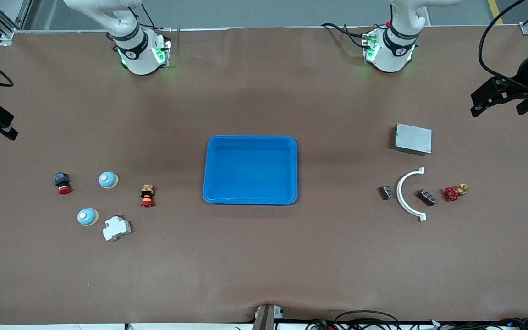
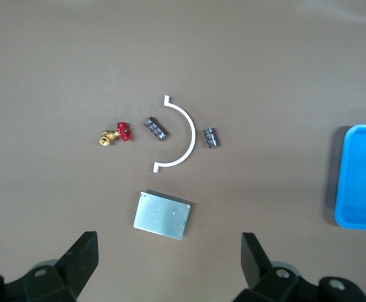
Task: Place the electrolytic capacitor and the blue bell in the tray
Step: 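Reach the left gripper down to the black capacitor by the white arc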
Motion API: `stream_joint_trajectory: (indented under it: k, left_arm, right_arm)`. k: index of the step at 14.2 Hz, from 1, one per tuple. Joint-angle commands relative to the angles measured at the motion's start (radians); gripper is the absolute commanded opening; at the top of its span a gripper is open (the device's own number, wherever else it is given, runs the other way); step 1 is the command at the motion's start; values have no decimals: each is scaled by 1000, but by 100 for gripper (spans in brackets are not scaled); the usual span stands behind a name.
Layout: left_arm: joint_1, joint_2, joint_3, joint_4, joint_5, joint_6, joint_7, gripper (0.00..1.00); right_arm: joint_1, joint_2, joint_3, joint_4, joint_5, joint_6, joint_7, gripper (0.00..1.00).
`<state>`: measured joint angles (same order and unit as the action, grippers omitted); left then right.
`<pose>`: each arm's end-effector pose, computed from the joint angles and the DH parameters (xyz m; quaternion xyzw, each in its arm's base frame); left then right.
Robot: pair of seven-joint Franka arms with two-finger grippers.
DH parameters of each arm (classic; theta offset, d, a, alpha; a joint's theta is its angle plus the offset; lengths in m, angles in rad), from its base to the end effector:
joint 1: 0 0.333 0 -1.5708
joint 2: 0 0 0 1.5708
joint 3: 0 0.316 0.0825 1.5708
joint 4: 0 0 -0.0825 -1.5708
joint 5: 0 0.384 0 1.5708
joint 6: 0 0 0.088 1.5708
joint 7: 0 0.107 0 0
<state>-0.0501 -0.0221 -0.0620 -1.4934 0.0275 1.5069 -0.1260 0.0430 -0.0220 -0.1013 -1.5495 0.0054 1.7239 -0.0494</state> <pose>0.5381 -0.0579 0.6672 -0.9997 -0.0081 -0.0194 0.0122 0.5619 -0.0330 0.6619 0.9952 -0.0047 0.0980 0.0015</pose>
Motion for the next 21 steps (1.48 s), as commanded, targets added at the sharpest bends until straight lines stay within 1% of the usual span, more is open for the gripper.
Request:
stream_joint_trajectory:
  k: [1, 6, 9, 11, 13, 18, 21]
  left_arm:
    - [6, -1, -1, 19, -46, -42, 2, 100]
    - [18, 17, 7, 12, -44, -42, 5, 100]
    - [22, 80, 10, -25, -29, -31, -9, 100]
    - [21, 122, 7, -51, -18, 11, -67, 100]
    - [16, 137, 5, -109, -14, 96, -103, 100]
    - [22, 162, 4, -300, -14, 363, -128, 100]
    - [4, 206, -1, -370, -14, 491, -298, 100]
  right_arm:
    - [-11, 4, 9, 17, -2, -10, 11, 100]
    - [-11, 4, 8, 31, -4, -6, 11, 100]
    - [-8, 5, 11, 31, 2, -6, 11, 100]
    - [-8, 7, 11, 31, 2, -6, 9, 100]
    - [-11, 7, 9, 31, -4, -4, 9, 100]
    - [-6, 7, 11, 43, 5, -6, 11, 100]
    - [5, 13, 15, 40, 4, -7, 9, 100]
